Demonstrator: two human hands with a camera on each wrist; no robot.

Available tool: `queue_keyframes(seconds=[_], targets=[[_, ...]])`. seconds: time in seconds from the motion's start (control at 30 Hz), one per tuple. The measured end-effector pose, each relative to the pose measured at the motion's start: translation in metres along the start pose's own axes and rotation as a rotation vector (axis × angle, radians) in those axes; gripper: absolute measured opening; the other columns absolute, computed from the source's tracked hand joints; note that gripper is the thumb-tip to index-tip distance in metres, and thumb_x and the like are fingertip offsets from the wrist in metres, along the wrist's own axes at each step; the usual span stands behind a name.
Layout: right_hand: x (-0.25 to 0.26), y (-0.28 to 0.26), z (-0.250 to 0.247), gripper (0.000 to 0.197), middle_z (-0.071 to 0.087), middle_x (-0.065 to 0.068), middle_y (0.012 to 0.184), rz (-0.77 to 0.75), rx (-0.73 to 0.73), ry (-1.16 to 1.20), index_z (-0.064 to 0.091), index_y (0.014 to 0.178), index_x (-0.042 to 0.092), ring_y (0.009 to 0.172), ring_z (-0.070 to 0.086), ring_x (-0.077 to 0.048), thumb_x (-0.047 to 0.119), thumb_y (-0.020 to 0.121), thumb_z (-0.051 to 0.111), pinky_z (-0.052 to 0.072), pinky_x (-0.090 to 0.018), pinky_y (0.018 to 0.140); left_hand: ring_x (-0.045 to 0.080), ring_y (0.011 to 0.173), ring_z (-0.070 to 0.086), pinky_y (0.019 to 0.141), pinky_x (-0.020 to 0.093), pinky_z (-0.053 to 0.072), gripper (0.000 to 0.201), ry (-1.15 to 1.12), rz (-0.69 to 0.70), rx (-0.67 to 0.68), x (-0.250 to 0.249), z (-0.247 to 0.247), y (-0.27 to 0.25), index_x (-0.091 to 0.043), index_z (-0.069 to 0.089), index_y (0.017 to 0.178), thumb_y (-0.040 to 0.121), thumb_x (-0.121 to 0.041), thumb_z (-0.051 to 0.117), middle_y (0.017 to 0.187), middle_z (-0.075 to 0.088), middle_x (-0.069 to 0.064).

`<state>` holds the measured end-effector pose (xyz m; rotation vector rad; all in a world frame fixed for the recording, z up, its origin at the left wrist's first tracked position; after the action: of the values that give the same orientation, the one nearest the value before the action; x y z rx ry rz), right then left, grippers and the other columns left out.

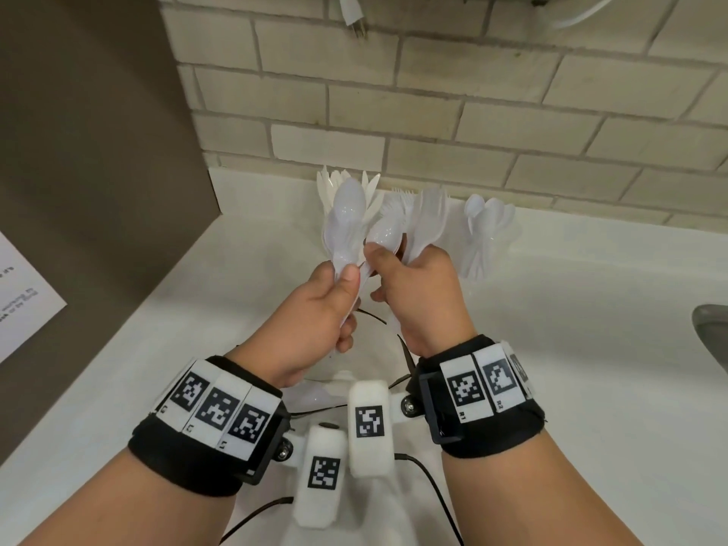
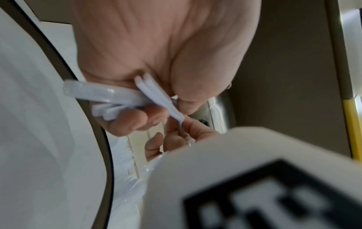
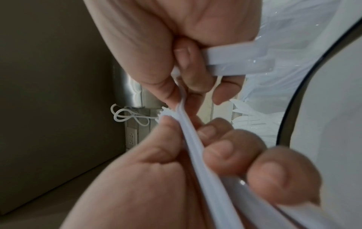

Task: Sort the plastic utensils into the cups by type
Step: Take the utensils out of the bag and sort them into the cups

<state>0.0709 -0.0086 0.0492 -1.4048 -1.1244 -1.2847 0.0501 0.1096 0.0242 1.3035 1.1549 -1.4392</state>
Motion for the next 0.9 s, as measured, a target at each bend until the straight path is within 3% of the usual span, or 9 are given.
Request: queue_keyframes(seconds=[0.13, 0.23, 0.33, 0.43, 0.5, 0.67, 0.77, 0.87, 0.9], targets=[[-0.001, 0.002, -0.001, 0.027, 0.070, -0.019, 0.094, 0.008, -0.017, 0.002, 0.064, 0.095, -0.001, 0.080, 0.067, -0.028, 0.025, 0.088, 0.065, 0.057, -0.037, 0.068, 0.019, 0.073, 0.068, 0.072, 0.036, 0.057, 0.024, -0.052, 0.009, -0.091, -0.003, -0.012, -0.001, -0.021, 0.054, 0.105, 0.099, -0.037, 0.037, 0.090, 0.063, 0.006], [0.000, 0.001, -0.001, 0.019, 0.072, -0.010, 0.084, -0.004, 0.012, -0.017, 0.065, 0.087, 0.001, 0.072, 0.069, -0.017, 0.020, 0.089, 0.065, 0.055, -0.030, 0.062, 0.023, 0.094, 0.071, 0.087, 0.039, 0.055, 0.035, -0.097, -0.016, 0.068, -0.001, -0.005, -0.005, -0.020, 0.055, 0.121, 0.095, -0.038, 0.040, 0.112, 0.069, 0.004], [0.003, -0.004, 0.004, 0.008, 0.067, 0.001, 0.073, -0.044, 0.041, 0.014, 0.064, 0.084, 0.010, 0.061, 0.065, -0.004, 0.015, 0.089, 0.065, 0.051, -0.019, 0.053, 0.020, 0.073, 0.066, 0.070, 0.035, 0.055, 0.037, -0.092, -0.036, 0.115, -0.001, -0.001, -0.009, -0.018, 0.056, 0.117, 0.089, -0.039, 0.045, 0.098, 0.069, 0.003], [0.013, -0.005, -0.006, 0.021, 0.066, 0.005, 0.091, -0.188, -0.110, -0.041, 0.058, 0.106, 0.021, 0.085, 0.063, -0.003, 0.025, 0.088, 0.067, 0.050, -0.020, 0.075, 0.015, 0.063, 0.049, 0.058, 0.032, 0.042, 0.026, -0.028, -0.023, 0.001, -0.002, -0.009, -0.006, -0.016, 0.054, 0.111, 0.099, -0.034, 0.041, 0.089, 0.060, 0.003], [0.022, -0.006, -0.007, 0.022, 0.066, 0.001, 0.095, -0.268, -0.121, -0.078, 0.060, 0.100, 0.020, 0.089, 0.062, -0.007, 0.029, 0.083, 0.071, 0.048, -0.020, 0.077, 0.014, 0.064, 0.046, 0.057, 0.032, 0.040, 0.024, 0.032, -0.016, -0.037, 0.000, -0.013, -0.004, -0.016, 0.053, 0.110, 0.100, -0.034, 0.040, 0.090, 0.057, 0.002], [0.021, -0.012, 0.008, 0.012, 0.063, -0.003, 0.082, -0.218, 0.082, -0.054, 0.063, 0.093, 0.006, 0.058, 0.059, 0.006, 0.010, 0.084, 0.071, 0.043, -0.006, 0.046, 0.012, 0.064, 0.049, 0.057, 0.030, 0.042, 0.039, 0.029, -0.015, 0.032, 0.001, -0.003, -0.005, -0.011, 0.051, 0.120, 0.096, -0.040, 0.042, 0.093, 0.056, 0.005], [0.016, -0.010, 0.008, 0.005, 0.059, -0.003, 0.083, -0.181, 0.091, -0.018, 0.058, 0.091, 0.007, 0.061, 0.058, 0.003, 0.008, 0.090, 0.062, 0.046, -0.012, 0.047, 0.014, 0.063, 0.052, 0.058, 0.031, 0.043, 0.051, -0.063, -0.032, -0.009, 0.002, -0.006, -0.006, -0.011, 0.056, 0.112, 0.089, -0.053, 0.039, 0.090, 0.058, 0.006], [0.011, -0.007, 0.005, 0.005, 0.069, -0.006, 0.088, -0.162, 0.050, -0.039, 0.052, 0.091, 0.012, 0.079, 0.065, -0.016, 0.014, 0.094, 0.055, 0.055, -0.032, 0.066, 0.016, 0.059, 0.052, 0.056, 0.032, 0.042, 0.041, -0.195, -0.075, -0.044, 0.005, -0.012, -0.005, -0.011, 0.055, 0.086, 0.098, -0.045, 0.035, 0.085, 0.059, 0.009], [0.009, -0.006, 0.004, 0.003, 0.072, -0.007, 0.089, -0.143, 0.049, -0.007, 0.049, 0.094, 0.013, 0.081, 0.068, -0.018, 0.014, 0.095, 0.052, 0.054, -0.032, 0.063, 0.016, 0.058, 0.053, 0.055, 0.031, 0.042, 0.038, -0.202, -0.083, -0.051, 0.006, -0.013, -0.005, -0.012, 0.053, 0.081, 0.099, -0.041, 0.036, 0.083, 0.060, 0.008]])
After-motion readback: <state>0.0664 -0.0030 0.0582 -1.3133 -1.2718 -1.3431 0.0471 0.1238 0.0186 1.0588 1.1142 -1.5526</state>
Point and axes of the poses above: each hand's wrist, its own y-axis towards the middle knuckle, its own z-axis out of the palm, x = y × z, the point moved 8 cm from there along y, towards the middle knuckle
